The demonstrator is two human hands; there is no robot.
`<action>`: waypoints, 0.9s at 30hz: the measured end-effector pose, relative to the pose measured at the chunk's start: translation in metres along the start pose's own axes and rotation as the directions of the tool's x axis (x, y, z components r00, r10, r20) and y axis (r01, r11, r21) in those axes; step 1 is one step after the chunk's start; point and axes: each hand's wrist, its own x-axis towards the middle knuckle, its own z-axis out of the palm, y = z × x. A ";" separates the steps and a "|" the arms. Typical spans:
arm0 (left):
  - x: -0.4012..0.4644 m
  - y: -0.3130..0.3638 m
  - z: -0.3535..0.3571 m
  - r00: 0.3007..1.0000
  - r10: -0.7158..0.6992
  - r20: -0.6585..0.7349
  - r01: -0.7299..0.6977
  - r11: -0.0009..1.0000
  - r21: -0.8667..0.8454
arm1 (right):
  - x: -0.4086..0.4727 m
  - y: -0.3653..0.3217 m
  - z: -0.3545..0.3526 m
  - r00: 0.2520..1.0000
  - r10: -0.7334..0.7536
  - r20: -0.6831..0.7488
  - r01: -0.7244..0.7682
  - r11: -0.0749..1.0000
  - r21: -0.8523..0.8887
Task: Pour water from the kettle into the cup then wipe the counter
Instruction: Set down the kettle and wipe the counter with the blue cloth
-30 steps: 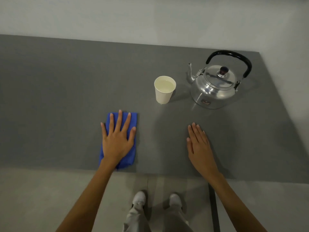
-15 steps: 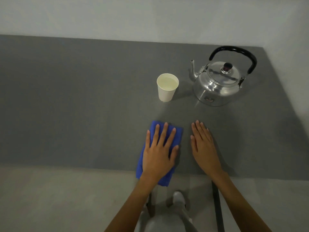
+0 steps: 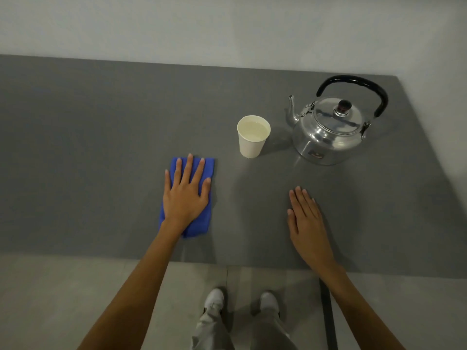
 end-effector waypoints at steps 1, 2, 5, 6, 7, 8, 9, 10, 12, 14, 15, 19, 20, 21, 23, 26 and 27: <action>0.013 0.008 0.002 1.000 -0.011 0.000 0.011 1.000 -0.002 | 0.000 0.000 0.000 1.000 0.006 0.010 -0.006 1.000 0.001; 0.023 0.017 0.005 1.000 -0.015 0.002 0.015 1.000 0.000 | 0.000 0.001 0.000 1.000 0.012 0.020 -0.012 1.000 0.003; 0.032 0.043 0.012 1.000 -0.004 0.016 0.003 1.000 0.031 | 0.000 0.001 0.001 1.000 0.015 0.020 -0.015 1.000 -0.006; 0.029 0.051 0.015 1.000 -0.001 0.020 0.000 0.999 0.040 | 0.000 0.001 0.001 1.000 0.013 0.014 -0.013 1.000 -0.007; 0.025 0.058 0.017 1.000 0.007 0.019 -0.008 0.999 0.046 | 0.000 0.001 0.001 1.000 0.011 0.009 -0.011 1.000 -0.003; 0.019 0.067 0.019 1.000 0.022 0.015 -0.022 0.999 0.047 | 0.000 0.001 0.001 1.000 0.011 0.006 -0.011 1.000 0.001; 0.011 0.076 0.021 0.999 0.045 0.011 -0.045 0.998 0.042 | 0.000 0.001 0.001 1.000 0.011 0.006 -0.011 1.000 0.003; 0.002 0.086 0.023 0.997 0.080 0.014 -0.080 0.996 0.035 | 0.000 0.001 0.001 1.000 0.011 0.003 -0.011 1.000 0.004; -0.021 0.100 0.029 0.982 0.181 0.044 -0.183 0.982 0.038 | 0.000 0.000 0.000 1.000 0.005 -0.011 -0.005 1.000 0.003; -0.047 0.102 0.033 0.960 0.270 0.073 -0.273 0.961 0.039 | -0.001 -0.001 0.000 1.000 -0.009 -0.021 0.009 1.000 -0.004; -0.060 0.098 0.033 0.952 0.297 0.079 -0.300 0.954 0.029 | -0.001 0.000 0.000 1.000 -0.016 -0.022 0.016 1.000 -0.007; -0.106 0.060 0.029 0.951 0.300 0.073 -0.302 0.953 0.016 | -0.001 0.001 -0.001 1.000 -0.008 -0.011 0.008 1.000 0.006; -0.114 0.045 0.026 0.958 0.278 0.065 -0.280 0.960 0.023 | -0.001 0.001 -0.001 1.000 -0.011 -0.017 0.011 1.000 0.005; -0.119 0.030 0.022 0.967 0.251 0.054 -0.252 0.967 0.029 | -0.001 0.000 -0.001 1.000 -0.016 -0.021 0.016 1.000 0.002; -0.118 0.001 0.012 0.979 0.201 0.039 -0.202 0.979 0.033 | -0.001 -0.001 -0.001 1.000 -0.018 -0.022 0.018 1.000 0.000; -0.087 -0.026 -0.001 0.991 0.129 0.030 -0.130 0.991 0.033 | -0.001 -0.001 -0.001 1.000 -0.006 -0.018 0.006 1.000 0.001; -0.070 -0.029 -0.004 0.995 0.102 0.016 -0.103 0.994 0.031 | -0.001 -0.001 -0.002 1.000 -0.004 -0.020 0.004 1.000 0.000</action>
